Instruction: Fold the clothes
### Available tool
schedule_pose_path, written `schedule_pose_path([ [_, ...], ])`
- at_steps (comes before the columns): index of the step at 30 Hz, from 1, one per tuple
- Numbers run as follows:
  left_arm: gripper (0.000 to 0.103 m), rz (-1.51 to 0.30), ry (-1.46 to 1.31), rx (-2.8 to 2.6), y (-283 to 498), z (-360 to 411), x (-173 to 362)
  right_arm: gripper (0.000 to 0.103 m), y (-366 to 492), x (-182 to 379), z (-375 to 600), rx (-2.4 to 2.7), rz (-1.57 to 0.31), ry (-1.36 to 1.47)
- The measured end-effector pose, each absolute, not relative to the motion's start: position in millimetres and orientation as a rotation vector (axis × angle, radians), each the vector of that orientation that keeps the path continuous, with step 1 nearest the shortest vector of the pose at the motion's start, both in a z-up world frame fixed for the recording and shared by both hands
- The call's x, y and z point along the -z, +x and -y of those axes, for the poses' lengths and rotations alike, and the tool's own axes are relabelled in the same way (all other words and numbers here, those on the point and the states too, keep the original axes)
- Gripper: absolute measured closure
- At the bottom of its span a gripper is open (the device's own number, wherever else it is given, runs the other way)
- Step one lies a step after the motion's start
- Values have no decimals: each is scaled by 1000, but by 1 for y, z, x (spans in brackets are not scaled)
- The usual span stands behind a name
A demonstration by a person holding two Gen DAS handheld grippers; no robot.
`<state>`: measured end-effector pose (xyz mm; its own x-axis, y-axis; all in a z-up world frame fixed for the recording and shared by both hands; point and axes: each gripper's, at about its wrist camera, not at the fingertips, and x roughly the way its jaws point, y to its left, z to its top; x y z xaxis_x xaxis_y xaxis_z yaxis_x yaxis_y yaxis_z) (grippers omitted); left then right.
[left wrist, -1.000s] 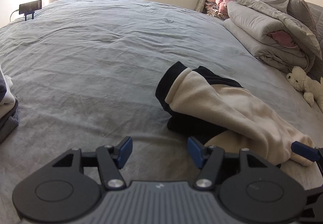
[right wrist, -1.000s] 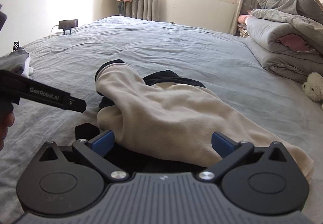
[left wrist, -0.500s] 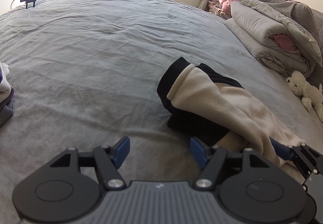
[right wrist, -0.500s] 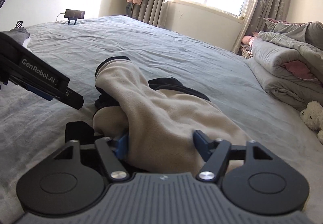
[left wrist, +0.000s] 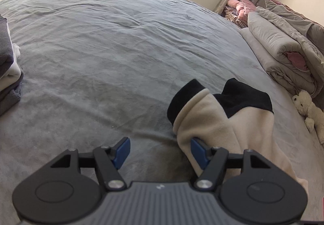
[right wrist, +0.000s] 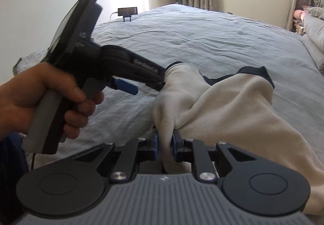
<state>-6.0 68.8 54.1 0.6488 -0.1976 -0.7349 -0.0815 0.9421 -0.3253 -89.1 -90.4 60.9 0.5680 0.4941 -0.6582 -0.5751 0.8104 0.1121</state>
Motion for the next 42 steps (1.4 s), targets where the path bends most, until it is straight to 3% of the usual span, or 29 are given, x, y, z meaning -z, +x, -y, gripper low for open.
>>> schedule_pose_path([
  [4,35,-862,-330,56,-6,-68,-53,96,-102,-45,63,-841,-863,-138],
  [7,35,-864,-332,56,-6,-68,-52,96,-110,-45,52,-861,-844,-198],
  [10,35,-866,-337,57,-6,-69,-52,86,-96,-50,72,-752,-805,-165],
  [21,23,-869,-324,139,-6,-57,-50,86,-71,-64,110,-568,-742,-91],
  [27,22,-852,-334,163,-7,-53,-50,85,-69,-63,112,-523,-728,-114],
  [28,21,-849,-333,166,-7,-52,-50,84,-72,-64,112,-524,-719,-129],
  [30,21,-845,-330,176,-7,-50,-50,70,-78,-64,106,-545,-700,-153],
  [32,21,-842,-323,183,-7,-47,-50,36,-88,-63,102,-579,-681,-189],
  [42,17,-830,-296,204,-10,-42,-50,32,-95,-56,87,-456,-634,-305],
])
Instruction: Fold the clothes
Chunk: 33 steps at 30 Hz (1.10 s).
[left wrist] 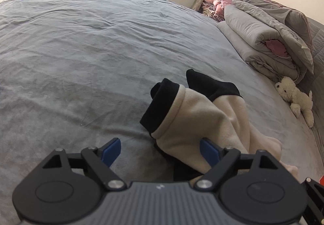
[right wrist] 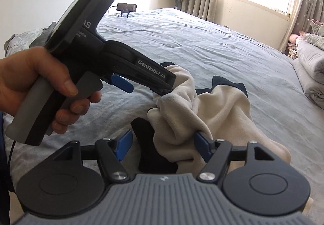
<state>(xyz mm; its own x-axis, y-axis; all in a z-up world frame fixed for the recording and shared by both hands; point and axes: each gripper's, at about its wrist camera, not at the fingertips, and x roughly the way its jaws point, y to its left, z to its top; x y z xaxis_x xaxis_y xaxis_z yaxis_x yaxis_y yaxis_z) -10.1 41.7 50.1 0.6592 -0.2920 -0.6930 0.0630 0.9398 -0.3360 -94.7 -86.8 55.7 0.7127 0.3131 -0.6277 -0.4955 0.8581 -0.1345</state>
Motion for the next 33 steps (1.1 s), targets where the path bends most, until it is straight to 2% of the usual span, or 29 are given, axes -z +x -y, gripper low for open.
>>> schedule_pose_path([
  [4,17,-821,-283,218,-13,-38,-50,32,-98,-40,75,-363,-603,-458],
  [10,15,-831,-292,215,-12,-40,-50,32,-91,-40,83,-296,-574,-457],
  [12,14,-835,-296,213,-11,-41,-49,24,-88,-42,91,-230,-544,-469],
  [14,13,-839,-300,212,-11,-41,-49,7,-78,-39,101,-192,-549,-451],
  [18,13,-846,-308,209,-10,-43,-49,5,-58,-34,115,-195,-607,-340],
  [19,13,-847,-310,208,-10,-44,-49,18,-57,-34,115,-208,-614,-316],
  [20,13,-849,-315,209,-9,-45,-49,37,-56,-36,114,-245,-623,-301],
  [21,13,-852,-323,209,-9,-47,-49,44,-58,-38,112,-268,-623,-294],
  [22,13,-855,-333,208,-8,-48,-49,60,-60,-40,109,-288,-622,-288],
  [23,13,-856,-345,206,-8,-51,-50,69,-63,-43,108,-301,-613,-287],
  [25,13,-856,-369,201,-6,-57,-51,80,-69,-52,110,-326,-576,-263],
  [28,13,-840,-406,192,-4,-67,-56,87,-73,-75,127,-347,-504,-160],
  [33,12,-831,-411,175,-3,-72,-58,88,-71,-118,200,-125,-385,46],
])
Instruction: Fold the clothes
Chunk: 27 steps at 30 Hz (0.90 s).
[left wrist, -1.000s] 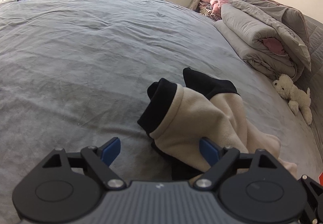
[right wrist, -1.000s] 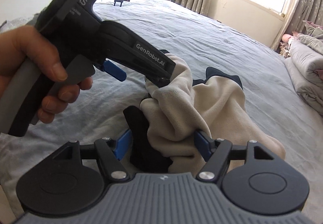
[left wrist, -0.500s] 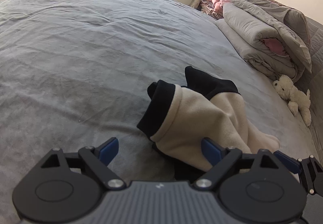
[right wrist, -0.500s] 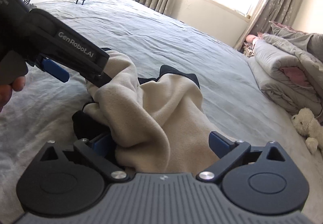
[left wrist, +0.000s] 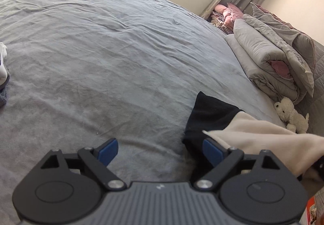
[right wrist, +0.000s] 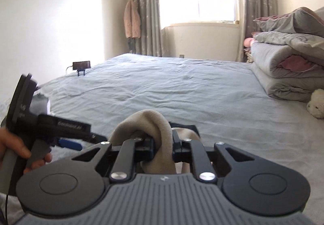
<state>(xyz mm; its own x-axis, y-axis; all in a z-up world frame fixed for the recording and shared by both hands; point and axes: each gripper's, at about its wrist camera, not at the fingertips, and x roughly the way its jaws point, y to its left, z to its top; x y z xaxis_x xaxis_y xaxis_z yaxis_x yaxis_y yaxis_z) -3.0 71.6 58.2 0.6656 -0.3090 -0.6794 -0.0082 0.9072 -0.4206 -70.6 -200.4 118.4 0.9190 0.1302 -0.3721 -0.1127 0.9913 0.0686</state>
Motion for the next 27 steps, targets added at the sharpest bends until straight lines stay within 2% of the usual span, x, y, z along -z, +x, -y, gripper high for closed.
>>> schedule_pose_path([
  [6,11,-816,-316,247,-8,-52,-58,87,-42,-86,275,305,-623,73],
  [8,11,-814,-291,261,-10,-47,-57,79,-44,-79,287,321,-665,183],
  [9,10,-815,-278,270,-11,-44,-56,79,-48,-76,289,315,-671,237],
  [12,8,-815,-246,298,-13,-35,-54,73,-50,-83,273,289,-640,158],
  [14,7,-816,-233,312,-15,-31,-52,63,-51,-88,263,282,-607,65],
  [18,7,-825,-196,334,-17,-19,-47,57,-51,-90,250,260,-551,-68],
  [20,7,-832,-168,345,-18,-10,-42,47,-51,-89,247,257,-542,-109],
  [24,7,-829,-110,355,-19,5,-33,44,-49,-89,249,270,-545,-120],
  [27,7,-800,-55,346,-17,15,-23,37,-47,-87,250,312,-556,-134],
])
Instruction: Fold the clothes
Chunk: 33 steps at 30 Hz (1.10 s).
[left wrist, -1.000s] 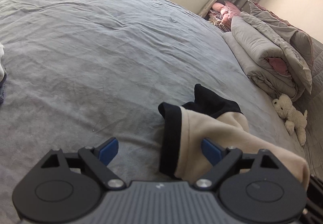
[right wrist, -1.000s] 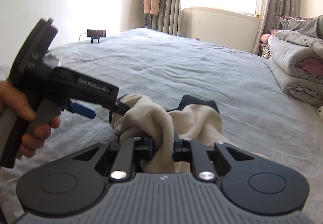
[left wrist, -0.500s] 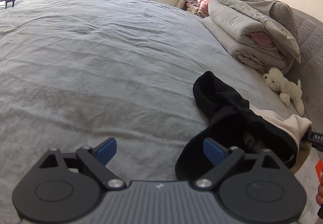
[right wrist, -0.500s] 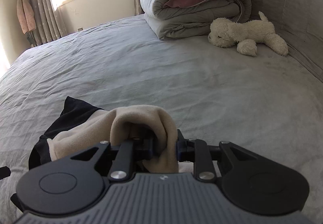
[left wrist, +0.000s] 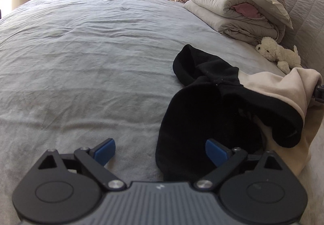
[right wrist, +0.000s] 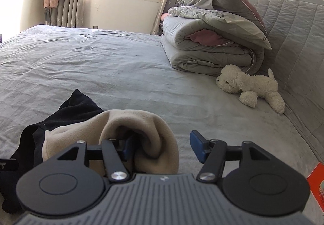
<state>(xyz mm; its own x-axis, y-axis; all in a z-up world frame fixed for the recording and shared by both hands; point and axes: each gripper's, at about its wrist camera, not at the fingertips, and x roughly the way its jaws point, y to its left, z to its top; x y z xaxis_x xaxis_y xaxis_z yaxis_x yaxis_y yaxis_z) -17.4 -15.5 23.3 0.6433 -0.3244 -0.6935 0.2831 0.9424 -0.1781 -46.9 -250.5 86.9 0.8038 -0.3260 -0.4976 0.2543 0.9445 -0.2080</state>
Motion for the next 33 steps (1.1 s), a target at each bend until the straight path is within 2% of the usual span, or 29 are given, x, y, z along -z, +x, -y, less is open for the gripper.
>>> schedule_pose_path([
  [2,9,-764,-11,346,-18,21,-18,36,-45,-83,249,346,-563,-168],
  [4,22,-742,18,346,-19,24,-15,36,-44,-81,250,361,-560,-178],
  [5,47,-740,25,351,-19,24,-16,36,-44,-81,251,367,-558,-183],
  [6,89,-747,9,363,-17,22,-18,37,-44,-81,253,363,-553,-172],
  [7,100,-775,-48,379,-14,16,-22,53,-45,-83,256,347,-545,-150],
  [8,100,-790,-97,391,-11,10,-27,78,-45,-85,259,340,-541,-113],
  [14,100,-674,-247,407,-19,-25,-68,79,-44,-92,276,344,-545,22],
  [16,100,-656,-282,396,-22,-36,-77,72,-42,-90,283,362,-570,53],
  [18,100,-627,-305,376,-25,-47,-86,70,-40,-86,290,383,-601,98],
  [21,100,-590,-345,351,-27,-64,-96,54,-40,-85,295,399,-617,129],
  [23,100,-583,-360,334,-27,-72,-100,37,-43,-87,292,392,-602,120],
  [25,100,-577,-347,320,-27,-74,-101,26,-46,-90,286,394,-577,85],
  [30,100,-557,-328,342,-30,-70,-103,22,-52,-97,272,432,-507,-51],
  [33,100,-526,-315,477,-40,-63,-107,21,-50,-92,295,496,-549,78],
])
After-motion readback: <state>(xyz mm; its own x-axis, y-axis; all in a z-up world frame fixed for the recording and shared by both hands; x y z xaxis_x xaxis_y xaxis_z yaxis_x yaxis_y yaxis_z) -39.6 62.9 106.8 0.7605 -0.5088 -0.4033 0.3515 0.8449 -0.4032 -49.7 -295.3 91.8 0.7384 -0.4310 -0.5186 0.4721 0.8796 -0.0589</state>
